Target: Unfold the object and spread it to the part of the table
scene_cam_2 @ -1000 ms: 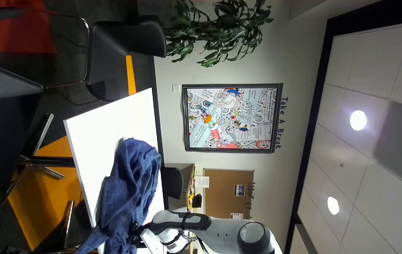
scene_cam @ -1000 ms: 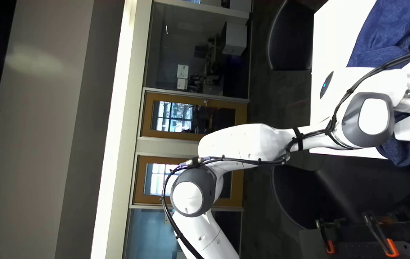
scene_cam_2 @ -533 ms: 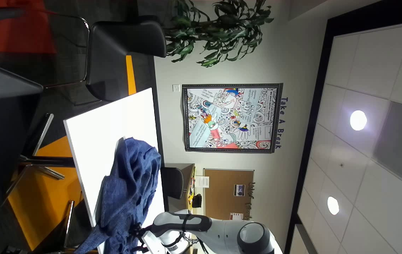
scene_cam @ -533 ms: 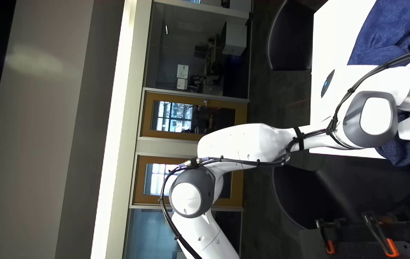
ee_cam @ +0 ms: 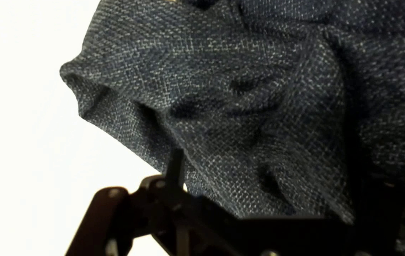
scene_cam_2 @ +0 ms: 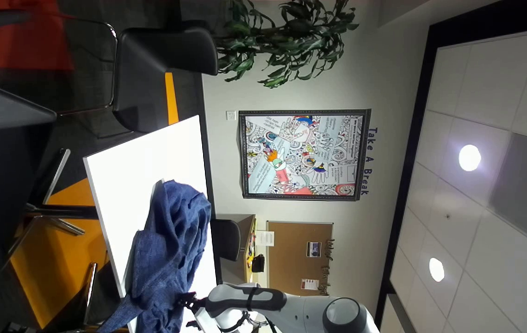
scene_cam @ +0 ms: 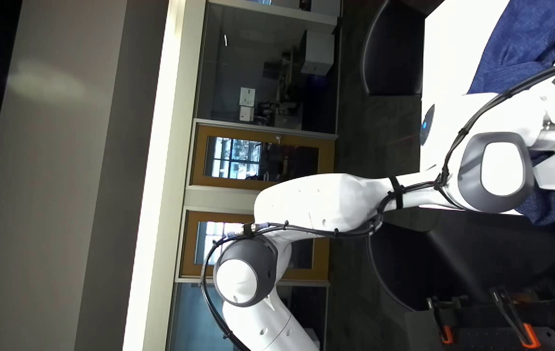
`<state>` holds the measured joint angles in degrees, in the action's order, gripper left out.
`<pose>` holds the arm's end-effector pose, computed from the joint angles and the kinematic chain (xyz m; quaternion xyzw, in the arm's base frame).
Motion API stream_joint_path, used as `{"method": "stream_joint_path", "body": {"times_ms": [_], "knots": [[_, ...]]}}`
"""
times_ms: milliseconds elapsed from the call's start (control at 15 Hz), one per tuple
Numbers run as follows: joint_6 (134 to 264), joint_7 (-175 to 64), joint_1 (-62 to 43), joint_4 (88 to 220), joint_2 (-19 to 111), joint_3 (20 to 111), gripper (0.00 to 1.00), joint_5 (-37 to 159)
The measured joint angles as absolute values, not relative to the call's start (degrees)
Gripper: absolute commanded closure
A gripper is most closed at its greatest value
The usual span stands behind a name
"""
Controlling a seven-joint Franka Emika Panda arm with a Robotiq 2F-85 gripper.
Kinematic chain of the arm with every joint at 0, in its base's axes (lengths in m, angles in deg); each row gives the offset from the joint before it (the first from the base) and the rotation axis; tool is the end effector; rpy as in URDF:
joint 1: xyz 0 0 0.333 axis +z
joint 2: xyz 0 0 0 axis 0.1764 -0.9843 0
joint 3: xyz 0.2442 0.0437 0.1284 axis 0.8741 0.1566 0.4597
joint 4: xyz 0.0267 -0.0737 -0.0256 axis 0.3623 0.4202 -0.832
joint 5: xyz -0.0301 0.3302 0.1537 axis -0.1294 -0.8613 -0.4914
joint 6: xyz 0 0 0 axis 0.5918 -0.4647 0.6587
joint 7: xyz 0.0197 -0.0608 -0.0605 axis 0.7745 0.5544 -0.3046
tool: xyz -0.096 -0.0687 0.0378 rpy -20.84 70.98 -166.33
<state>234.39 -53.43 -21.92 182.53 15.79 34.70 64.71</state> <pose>0.3648 -0.4091 0.0859 0.9355 -0.2660 -0.0159 0.2319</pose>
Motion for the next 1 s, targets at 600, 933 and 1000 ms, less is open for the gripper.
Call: {"method": "stream_joint_path", "body": {"times_ms": [600, 933, 1000], "knots": [[239.8, -40.3, -26.6, 188.5, 28.8, 40.8, 0.00, 67.7], [239.1, -31.5, -33.8, 190.3, 34.4, 53.7, 0.00, 69.1], [238.9, -29.6, -35.7, 190.3, 34.5, 57.1, 0.00, 69.0]]}}
